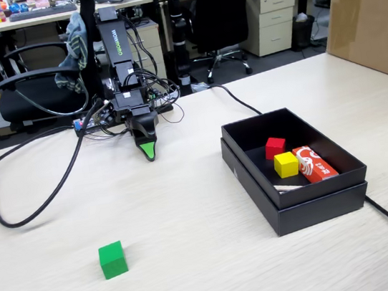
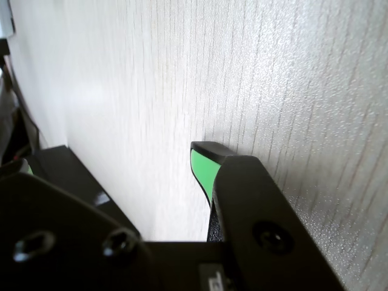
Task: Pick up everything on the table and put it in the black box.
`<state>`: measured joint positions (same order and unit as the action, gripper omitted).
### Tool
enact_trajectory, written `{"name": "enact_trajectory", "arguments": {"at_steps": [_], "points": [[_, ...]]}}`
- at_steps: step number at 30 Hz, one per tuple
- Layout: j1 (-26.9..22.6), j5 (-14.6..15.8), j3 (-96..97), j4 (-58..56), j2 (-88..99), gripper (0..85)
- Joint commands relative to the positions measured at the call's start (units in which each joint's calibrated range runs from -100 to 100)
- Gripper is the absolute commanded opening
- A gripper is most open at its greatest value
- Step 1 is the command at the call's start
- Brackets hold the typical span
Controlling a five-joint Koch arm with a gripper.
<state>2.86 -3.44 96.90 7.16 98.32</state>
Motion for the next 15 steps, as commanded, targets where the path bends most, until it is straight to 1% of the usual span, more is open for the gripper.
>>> {"name": "enact_trajectory", "arguments": {"at_steps": [1,15], "points": [[-0.1,-0.2,1.2,-1.2,-0.2,49.2],[-0.1,-0.2,0.5,-2.2,-0.2,49.3]]}}
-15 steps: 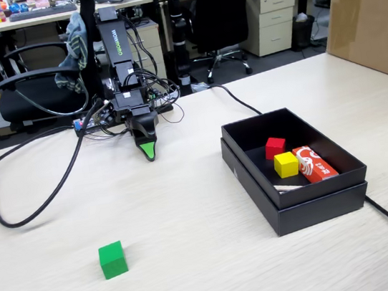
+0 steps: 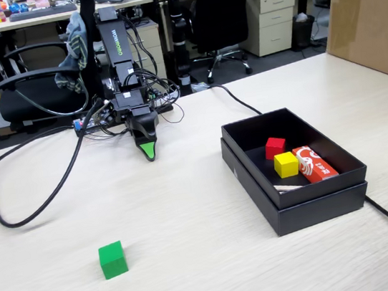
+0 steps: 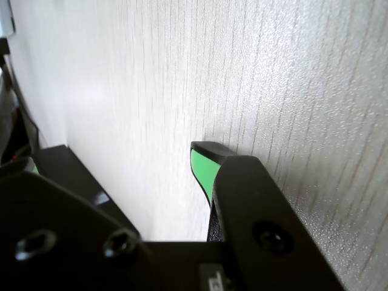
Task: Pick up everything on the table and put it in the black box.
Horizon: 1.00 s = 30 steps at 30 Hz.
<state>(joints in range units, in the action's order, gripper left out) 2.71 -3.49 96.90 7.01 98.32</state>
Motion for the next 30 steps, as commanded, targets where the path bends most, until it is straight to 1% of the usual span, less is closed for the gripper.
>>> {"name": "enact_trajectory", "arguments": {"at_steps": [1,4,8,16,21,25,28,30], "points": [[0.1,-0.3,0.3,-2.5,-0.2,49.3],[0.0,-0.3,-1.4,-6.3,-0.2,49.3],[0.0,-0.3,-5.9,-14.1,0.0,49.3],[0.2,-0.2,-15.1,-24.6,-0.2,49.2],[0.2,-0.2,-28.3,-36.9,-1.4,47.6],[0.9,-0.2,-43.0,-49.6,-8.9,47.6],[2.0,-0.2,-54.6,-54.8,-17.0,47.6],[2.6,-0.4,-60.2,-55.5,-21.7,47.6]]}}
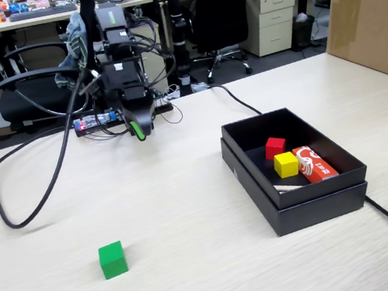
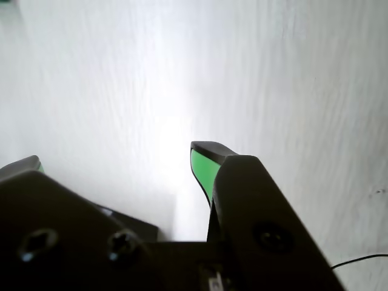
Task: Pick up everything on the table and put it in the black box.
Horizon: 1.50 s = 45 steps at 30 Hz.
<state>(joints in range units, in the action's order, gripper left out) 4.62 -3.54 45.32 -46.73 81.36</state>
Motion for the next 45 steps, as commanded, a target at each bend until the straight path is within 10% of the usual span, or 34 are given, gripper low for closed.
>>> {"name": "enact_trajectory", "arguments": {"at_steps": [1,24,45], "points": [[1.4,-0.9,-12.7,-2.1,-8.6,47.6],[7.5,-5.6,-78.8,-2.2,-95.2,47.5],[7.9,-7.6,-88.5,-5.2,-109.9,37.2]]}}
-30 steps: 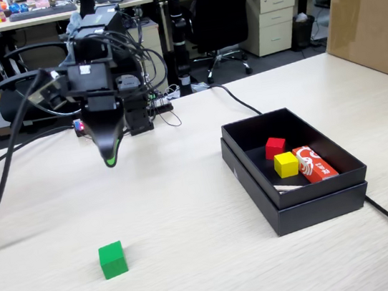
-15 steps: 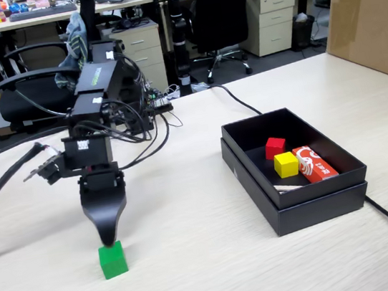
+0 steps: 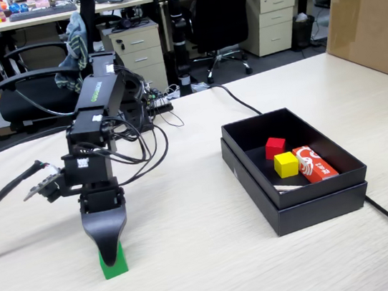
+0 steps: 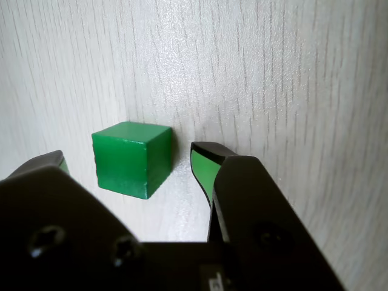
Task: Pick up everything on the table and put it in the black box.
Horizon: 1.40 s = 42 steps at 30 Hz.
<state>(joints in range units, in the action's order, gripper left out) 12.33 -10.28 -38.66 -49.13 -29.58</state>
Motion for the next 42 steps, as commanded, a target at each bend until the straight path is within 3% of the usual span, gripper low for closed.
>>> {"name": "enact_trajectory", "arguments": {"at_steps": [1,7,16,19,20,26,30,37,42], "points": [[0.2,-0.9,-4.7,-3.4,1.1,33.5],[0.2,-1.0,-4.7,-5.7,1.0,21.1],[0.5,-1.4,-4.2,-10.5,1.1,21.0],[0.6,-1.3,-4.3,-11.3,1.9,2.7],[0.7,-1.3,-4.0,-11.4,2.1,0.9],[0.8,-1.3,0.1,-13.3,8.3,0.9],[-0.1,-0.9,7.4,-13.5,22.4,0.9],[-6.6,2.0,23.1,-13.5,56.4,0.9],[-14.3,5.1,28.1,-13.5,71.9,0.9]]}}
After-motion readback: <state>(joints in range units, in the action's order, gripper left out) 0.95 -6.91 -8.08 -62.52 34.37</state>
